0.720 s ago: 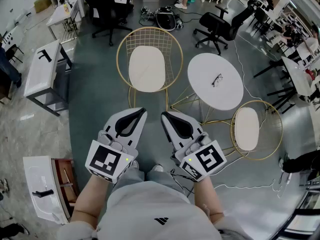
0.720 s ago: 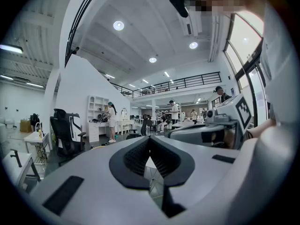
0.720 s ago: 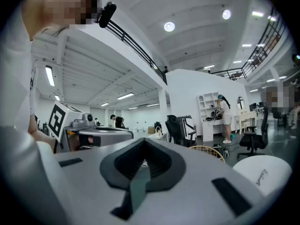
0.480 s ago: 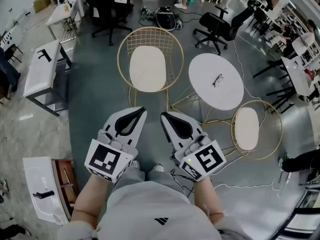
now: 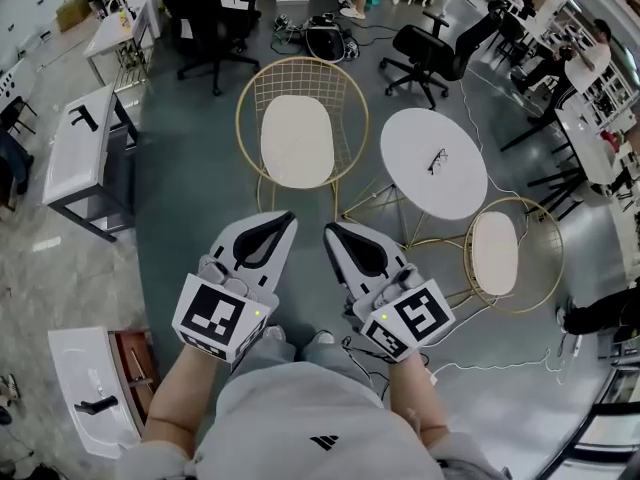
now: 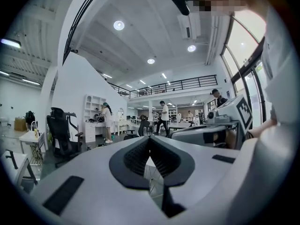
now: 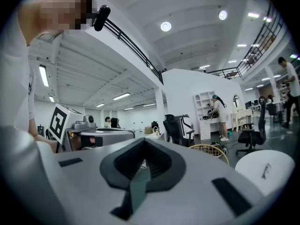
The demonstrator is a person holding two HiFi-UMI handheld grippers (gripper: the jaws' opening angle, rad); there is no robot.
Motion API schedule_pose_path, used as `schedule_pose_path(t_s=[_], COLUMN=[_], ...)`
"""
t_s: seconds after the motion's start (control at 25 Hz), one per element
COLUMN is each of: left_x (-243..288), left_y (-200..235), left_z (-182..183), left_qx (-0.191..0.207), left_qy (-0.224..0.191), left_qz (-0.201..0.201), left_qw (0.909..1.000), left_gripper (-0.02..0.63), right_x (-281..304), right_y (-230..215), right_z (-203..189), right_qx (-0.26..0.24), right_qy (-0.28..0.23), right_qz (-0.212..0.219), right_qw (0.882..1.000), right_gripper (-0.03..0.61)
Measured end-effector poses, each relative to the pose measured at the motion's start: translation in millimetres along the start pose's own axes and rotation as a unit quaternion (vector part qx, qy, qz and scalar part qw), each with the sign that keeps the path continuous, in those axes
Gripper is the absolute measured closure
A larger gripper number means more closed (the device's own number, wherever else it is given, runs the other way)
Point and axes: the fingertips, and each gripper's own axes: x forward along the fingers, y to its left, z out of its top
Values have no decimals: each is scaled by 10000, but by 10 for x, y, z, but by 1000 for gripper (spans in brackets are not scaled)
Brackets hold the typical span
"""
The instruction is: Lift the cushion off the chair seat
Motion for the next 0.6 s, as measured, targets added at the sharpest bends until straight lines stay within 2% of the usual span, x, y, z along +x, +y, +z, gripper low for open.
schedule_pose_path(t_s=[0.2, 0.32, 0.6], left_x=[-88, -83, 205], left_y=[245, 320, 478], left_z=[-93, -135, -170], left_qx=[-8, -147, -150], left_qy=[50, 33, 59], left_qz=[-21, -72, 2], left_qw=[10000, 9999, 9999], left_gripper=[601, 601, 601], right_x=[142, 177, 335], right_y=[76, 44, -279], right_z=[-79, -121, -114], right_qx=[69, 122, 97], right_qy=[46, 129, 133], right_qz=[-258, -377, -387], right_qw=[9996, 9991, 9991], right_gripper=[569, 569, 569])
